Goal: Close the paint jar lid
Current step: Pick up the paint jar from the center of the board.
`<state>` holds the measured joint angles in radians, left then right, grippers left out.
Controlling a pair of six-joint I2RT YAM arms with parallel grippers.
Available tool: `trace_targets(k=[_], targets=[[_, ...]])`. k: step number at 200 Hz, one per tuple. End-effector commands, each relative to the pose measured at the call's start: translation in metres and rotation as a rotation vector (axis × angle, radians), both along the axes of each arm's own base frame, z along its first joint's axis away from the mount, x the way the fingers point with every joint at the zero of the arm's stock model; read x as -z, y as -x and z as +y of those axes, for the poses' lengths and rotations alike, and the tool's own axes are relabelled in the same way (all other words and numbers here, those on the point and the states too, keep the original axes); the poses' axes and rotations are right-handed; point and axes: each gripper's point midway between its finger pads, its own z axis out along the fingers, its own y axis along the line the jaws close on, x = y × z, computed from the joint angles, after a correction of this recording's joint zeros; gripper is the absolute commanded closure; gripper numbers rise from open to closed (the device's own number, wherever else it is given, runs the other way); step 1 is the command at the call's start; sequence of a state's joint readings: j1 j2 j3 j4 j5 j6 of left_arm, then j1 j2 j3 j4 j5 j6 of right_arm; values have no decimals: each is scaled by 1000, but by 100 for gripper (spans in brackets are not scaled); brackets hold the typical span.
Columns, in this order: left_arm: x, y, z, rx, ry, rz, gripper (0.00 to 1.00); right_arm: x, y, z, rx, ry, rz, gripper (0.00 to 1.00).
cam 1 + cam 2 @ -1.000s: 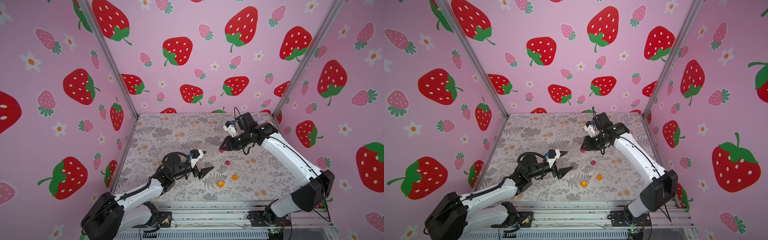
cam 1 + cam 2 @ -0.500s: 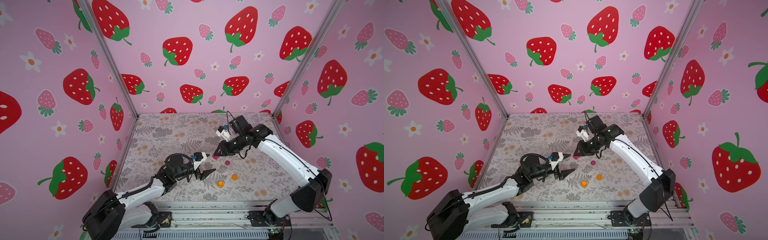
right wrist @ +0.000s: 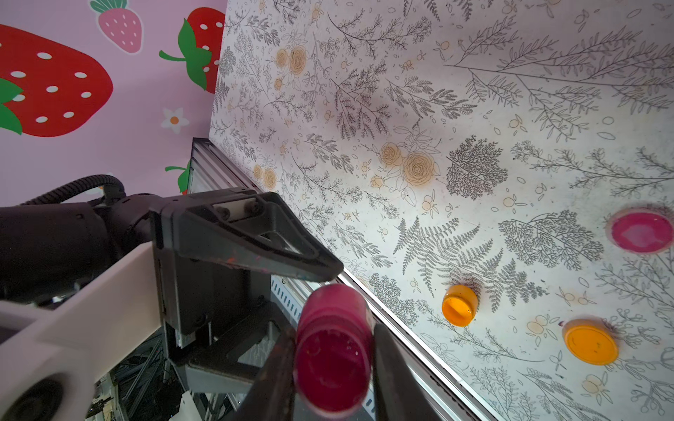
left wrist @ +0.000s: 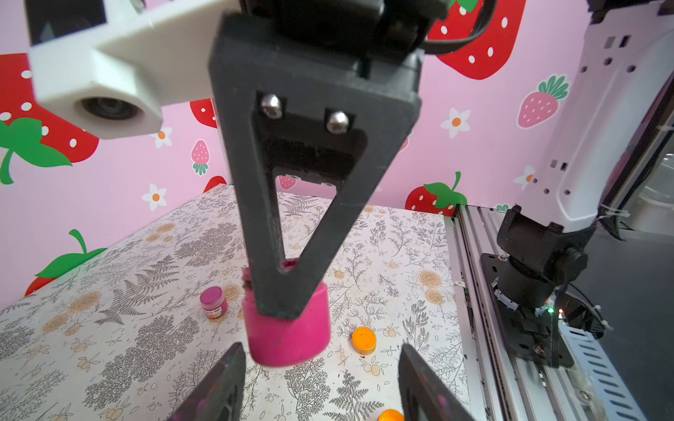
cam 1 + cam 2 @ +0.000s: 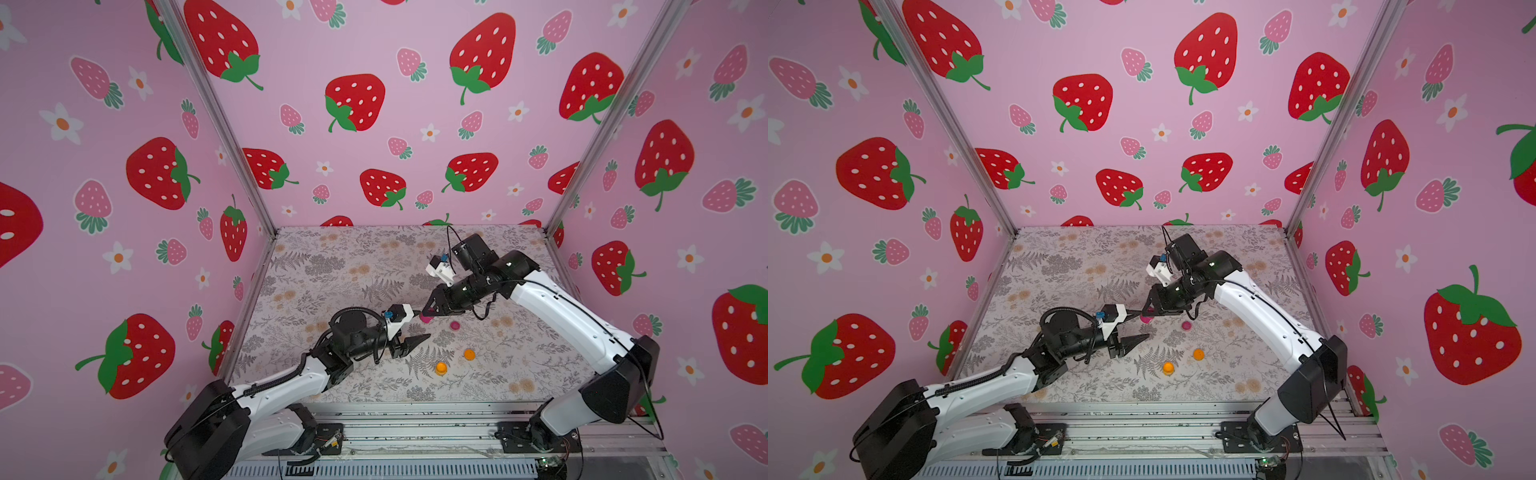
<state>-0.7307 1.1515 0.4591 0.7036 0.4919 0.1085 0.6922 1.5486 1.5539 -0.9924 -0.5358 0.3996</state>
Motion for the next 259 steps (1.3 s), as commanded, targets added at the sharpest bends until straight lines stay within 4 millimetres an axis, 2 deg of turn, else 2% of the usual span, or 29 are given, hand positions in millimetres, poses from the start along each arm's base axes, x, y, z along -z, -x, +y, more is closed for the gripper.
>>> trace_targets(k=[1, 101, 259], targets=[[-30, -2, -2, -3, 54, -76, 36, 5, 4, 3, -9, 0, 20, 67], [-27, -4, -6, 7, 46, -47, 54, 6, 6, 7, -1, -21, 8, 68], [-20, -10, -7, -5, 34, 2, 53, -15, 6, 4, 9, -49, -50, 68]])
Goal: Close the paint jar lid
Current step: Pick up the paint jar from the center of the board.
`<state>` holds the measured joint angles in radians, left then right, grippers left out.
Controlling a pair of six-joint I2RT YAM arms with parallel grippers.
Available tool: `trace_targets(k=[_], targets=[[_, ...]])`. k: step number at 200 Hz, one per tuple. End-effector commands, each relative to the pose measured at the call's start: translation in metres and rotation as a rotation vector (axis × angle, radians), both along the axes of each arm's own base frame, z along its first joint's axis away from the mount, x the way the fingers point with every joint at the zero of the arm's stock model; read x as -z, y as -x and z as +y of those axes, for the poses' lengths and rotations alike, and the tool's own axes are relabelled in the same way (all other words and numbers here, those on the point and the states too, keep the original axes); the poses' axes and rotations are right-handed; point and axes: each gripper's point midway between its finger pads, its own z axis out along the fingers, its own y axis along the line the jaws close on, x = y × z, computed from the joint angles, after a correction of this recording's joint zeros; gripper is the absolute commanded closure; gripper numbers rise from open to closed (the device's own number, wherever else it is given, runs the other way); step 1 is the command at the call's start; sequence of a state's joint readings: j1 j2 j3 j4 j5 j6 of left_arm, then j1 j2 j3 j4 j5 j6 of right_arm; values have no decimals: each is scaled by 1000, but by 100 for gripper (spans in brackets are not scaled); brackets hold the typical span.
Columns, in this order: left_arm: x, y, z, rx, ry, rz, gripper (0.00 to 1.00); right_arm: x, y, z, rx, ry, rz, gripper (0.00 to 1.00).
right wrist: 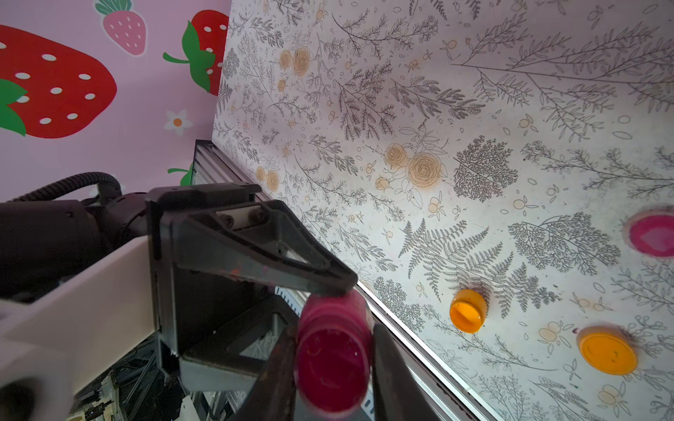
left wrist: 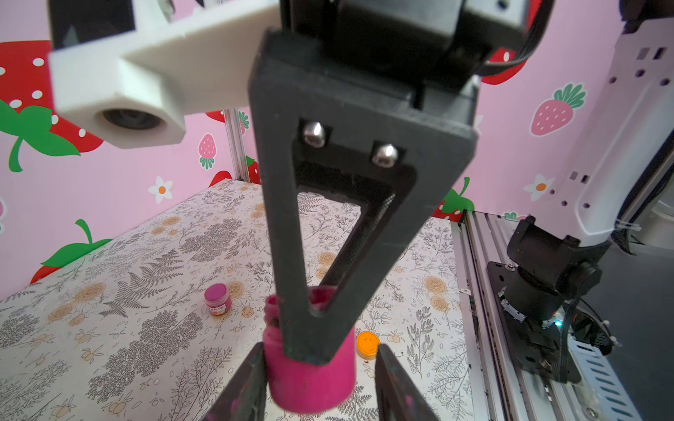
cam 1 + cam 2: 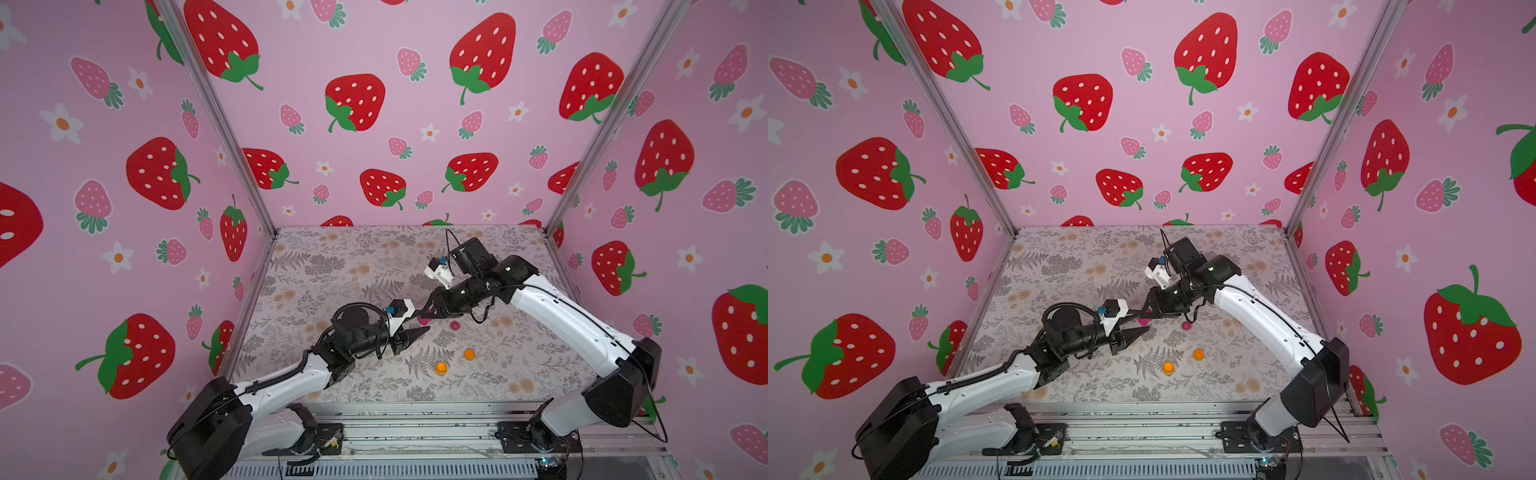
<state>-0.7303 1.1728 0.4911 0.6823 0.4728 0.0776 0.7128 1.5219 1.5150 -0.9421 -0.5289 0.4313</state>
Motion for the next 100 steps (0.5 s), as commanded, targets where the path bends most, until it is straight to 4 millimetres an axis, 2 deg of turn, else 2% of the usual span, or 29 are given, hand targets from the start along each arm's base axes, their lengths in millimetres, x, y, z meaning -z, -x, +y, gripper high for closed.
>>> trace_targets(k=[1, 100], targets=[[-18, -2, -5, 16, 32, -34, 53, -14, 2, -1, 3, -29, -38, 68], [-26, -5, 1, -15, 47, -46, 64, -7, 5, 6, -15, -33, -15, 69]])
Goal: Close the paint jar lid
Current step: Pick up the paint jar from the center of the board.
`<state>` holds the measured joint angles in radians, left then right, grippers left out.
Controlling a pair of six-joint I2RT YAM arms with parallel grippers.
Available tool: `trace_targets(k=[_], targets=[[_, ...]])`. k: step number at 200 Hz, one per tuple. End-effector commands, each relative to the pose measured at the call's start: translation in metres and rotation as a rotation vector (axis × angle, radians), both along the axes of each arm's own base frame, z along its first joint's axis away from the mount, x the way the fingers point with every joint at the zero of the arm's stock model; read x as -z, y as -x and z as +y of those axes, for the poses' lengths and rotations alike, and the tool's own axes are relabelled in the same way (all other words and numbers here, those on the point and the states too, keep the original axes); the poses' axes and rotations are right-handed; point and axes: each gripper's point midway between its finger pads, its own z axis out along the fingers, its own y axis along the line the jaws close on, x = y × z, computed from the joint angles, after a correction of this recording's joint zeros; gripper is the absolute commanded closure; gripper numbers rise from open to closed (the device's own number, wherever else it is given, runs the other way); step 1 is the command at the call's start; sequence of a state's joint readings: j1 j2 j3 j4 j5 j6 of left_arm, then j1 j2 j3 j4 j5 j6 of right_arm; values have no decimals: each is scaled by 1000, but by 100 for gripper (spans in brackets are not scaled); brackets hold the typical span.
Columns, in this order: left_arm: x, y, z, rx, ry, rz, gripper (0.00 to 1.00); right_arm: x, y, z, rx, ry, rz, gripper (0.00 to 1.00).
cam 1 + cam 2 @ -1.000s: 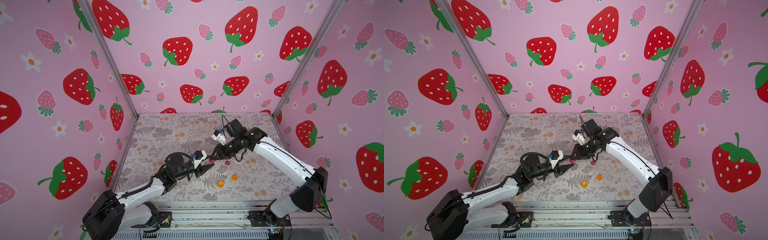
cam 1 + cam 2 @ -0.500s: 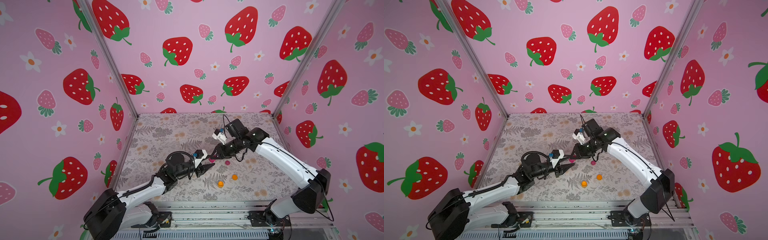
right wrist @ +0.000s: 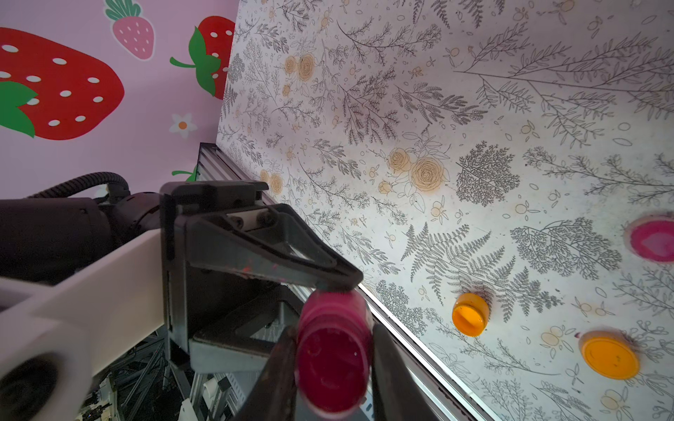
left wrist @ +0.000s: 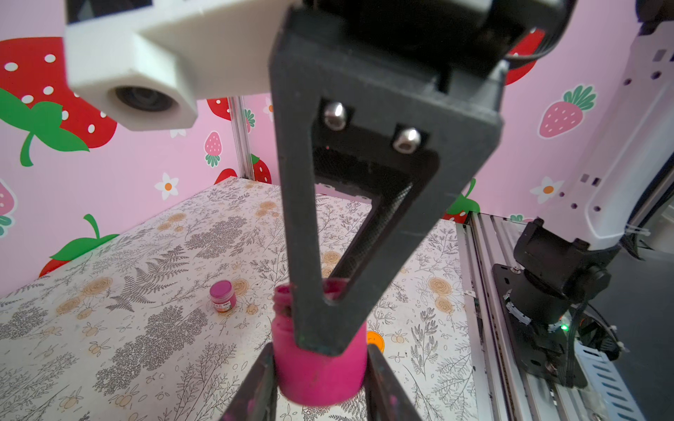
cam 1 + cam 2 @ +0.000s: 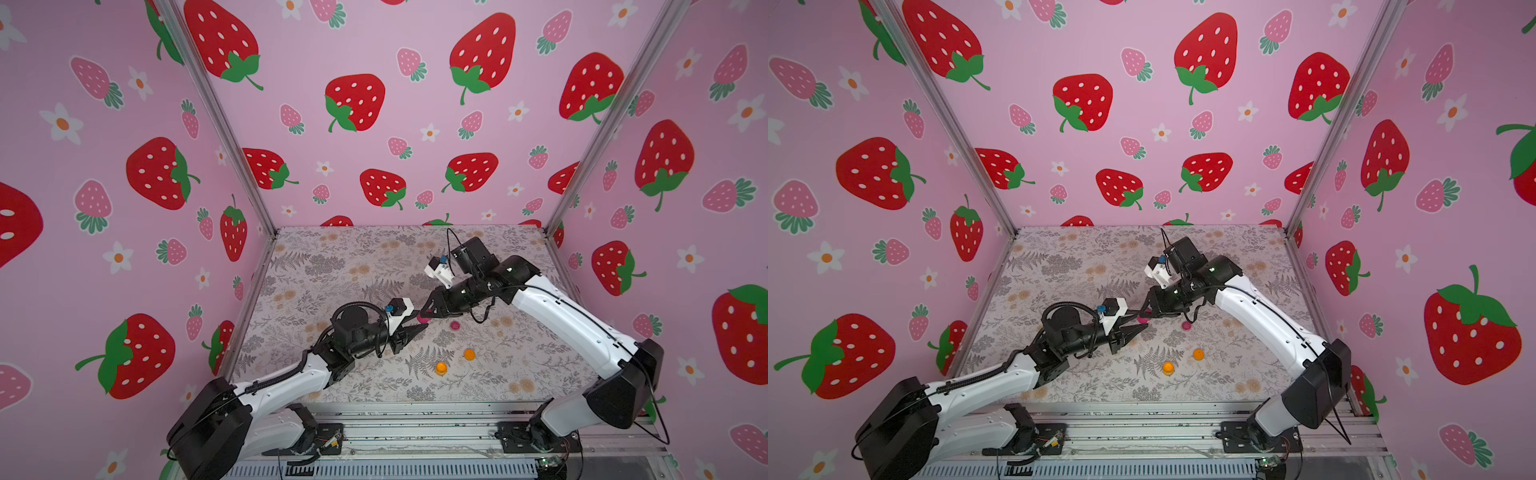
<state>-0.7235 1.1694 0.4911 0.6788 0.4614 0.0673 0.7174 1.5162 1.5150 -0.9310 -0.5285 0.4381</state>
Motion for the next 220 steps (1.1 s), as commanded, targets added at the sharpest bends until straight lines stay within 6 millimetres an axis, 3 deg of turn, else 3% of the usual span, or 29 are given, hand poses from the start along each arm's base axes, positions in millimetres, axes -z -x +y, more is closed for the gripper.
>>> trace_targets(k=[1, 113, 200, 220], targets=[[-26, -1, -1, 6, 44, -56, 64, -4, 5, 4, -16, -22, -7, 69], [-33, 1, 2, 0, 61, -68, 71, 5, 13, 12, -41, -25, 23, 67], [-35, 11, 3, 46, 77, -66, 72, -9, 13, 5, -24, -23, -21, 49], [-33, 13, 3, 53, 75, -61, 72, -22, 12, 2, -13, -34, -59, 36]])
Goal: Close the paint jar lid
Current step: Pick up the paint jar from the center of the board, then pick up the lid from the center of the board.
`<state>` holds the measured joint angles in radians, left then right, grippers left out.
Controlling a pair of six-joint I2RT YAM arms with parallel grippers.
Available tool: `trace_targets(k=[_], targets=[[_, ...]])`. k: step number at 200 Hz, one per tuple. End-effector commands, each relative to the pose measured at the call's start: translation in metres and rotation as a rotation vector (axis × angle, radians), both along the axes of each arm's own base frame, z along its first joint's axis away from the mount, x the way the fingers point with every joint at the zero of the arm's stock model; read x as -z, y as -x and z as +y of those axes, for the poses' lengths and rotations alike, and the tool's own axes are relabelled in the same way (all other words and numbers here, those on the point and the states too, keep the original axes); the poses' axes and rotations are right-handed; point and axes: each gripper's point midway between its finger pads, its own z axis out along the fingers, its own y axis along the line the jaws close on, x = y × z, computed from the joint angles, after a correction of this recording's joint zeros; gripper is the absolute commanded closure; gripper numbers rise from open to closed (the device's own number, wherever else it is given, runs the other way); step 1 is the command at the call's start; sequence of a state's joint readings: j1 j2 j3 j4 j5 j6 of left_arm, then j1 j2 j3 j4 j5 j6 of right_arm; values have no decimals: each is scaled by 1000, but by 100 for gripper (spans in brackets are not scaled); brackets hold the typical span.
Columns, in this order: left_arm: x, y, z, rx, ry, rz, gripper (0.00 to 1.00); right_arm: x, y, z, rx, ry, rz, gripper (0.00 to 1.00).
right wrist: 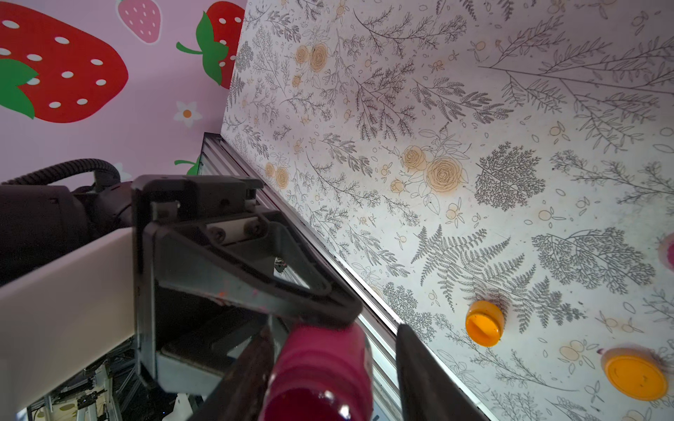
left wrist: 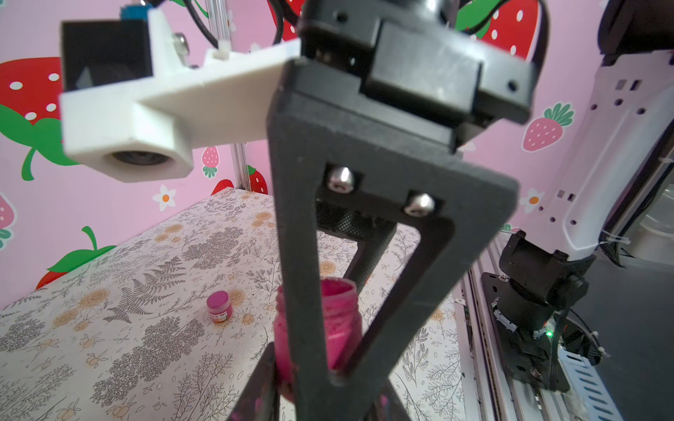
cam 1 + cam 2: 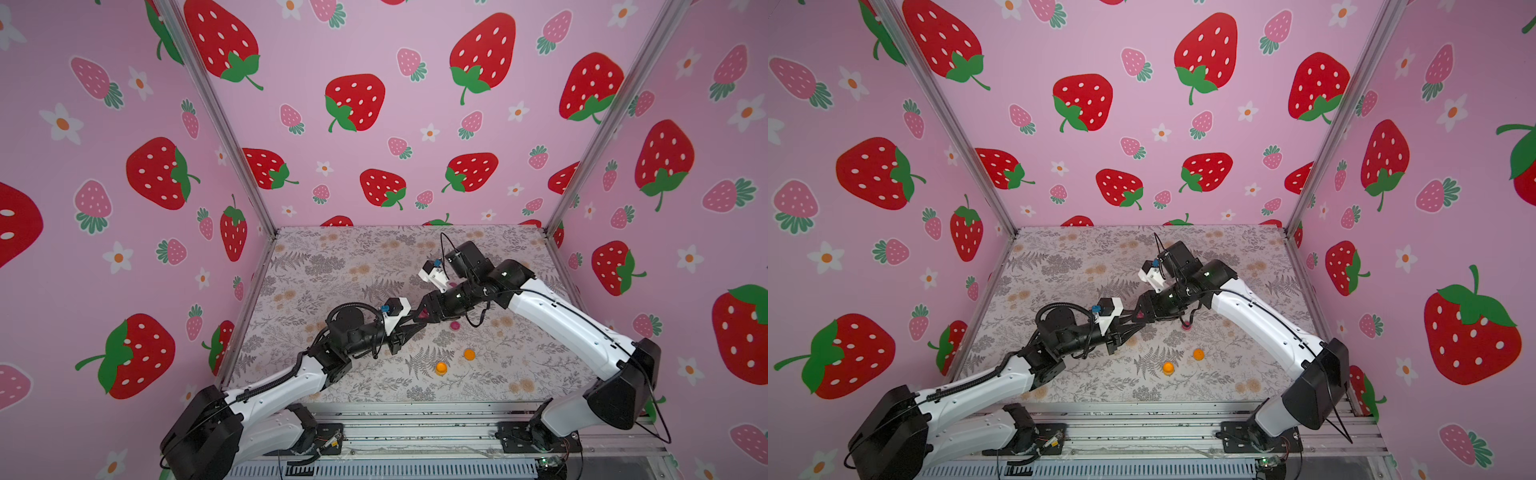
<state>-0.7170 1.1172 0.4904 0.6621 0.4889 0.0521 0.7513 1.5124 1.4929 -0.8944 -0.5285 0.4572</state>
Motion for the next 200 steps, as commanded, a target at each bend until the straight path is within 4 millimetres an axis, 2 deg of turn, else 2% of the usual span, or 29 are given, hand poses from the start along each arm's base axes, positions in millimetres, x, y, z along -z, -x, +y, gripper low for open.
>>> trace_targets(k=[1, 48, 76, 93, 111, 138, 169, 200], targets=[[-19, 5, -1, 34, 46, -51, 72, -25, 4, -8, 7, -22, -59, 35], [-15, 7, 1, 35, 50, -49, 72, -57, -4, -36, 59, -5, -158, 20], [-13, 9, 2, 36, 50, -58, 73, -71, -12, -66, 134, -3, -190, 18], [-14, 11, 4, 37, 54, -67, 73, -68, -22, -90, 211, 14, -185, 17], [-16, 12, 5, 35, 59, -77, 73, -45, -35, -114, 283, 101, -159, 16], [-16, 13, 7, 31, 56, -80, 73, 13, -46, -140, 325, 289, -74, 17], [-16, 15, 9, 27, 60, -80, 73, 80, -53, -152, 317, 457, 8, 20], [-19, 16, 12, 18, 65, -89, 73, 124, -63, -156, 297, 586, 38, 24]])
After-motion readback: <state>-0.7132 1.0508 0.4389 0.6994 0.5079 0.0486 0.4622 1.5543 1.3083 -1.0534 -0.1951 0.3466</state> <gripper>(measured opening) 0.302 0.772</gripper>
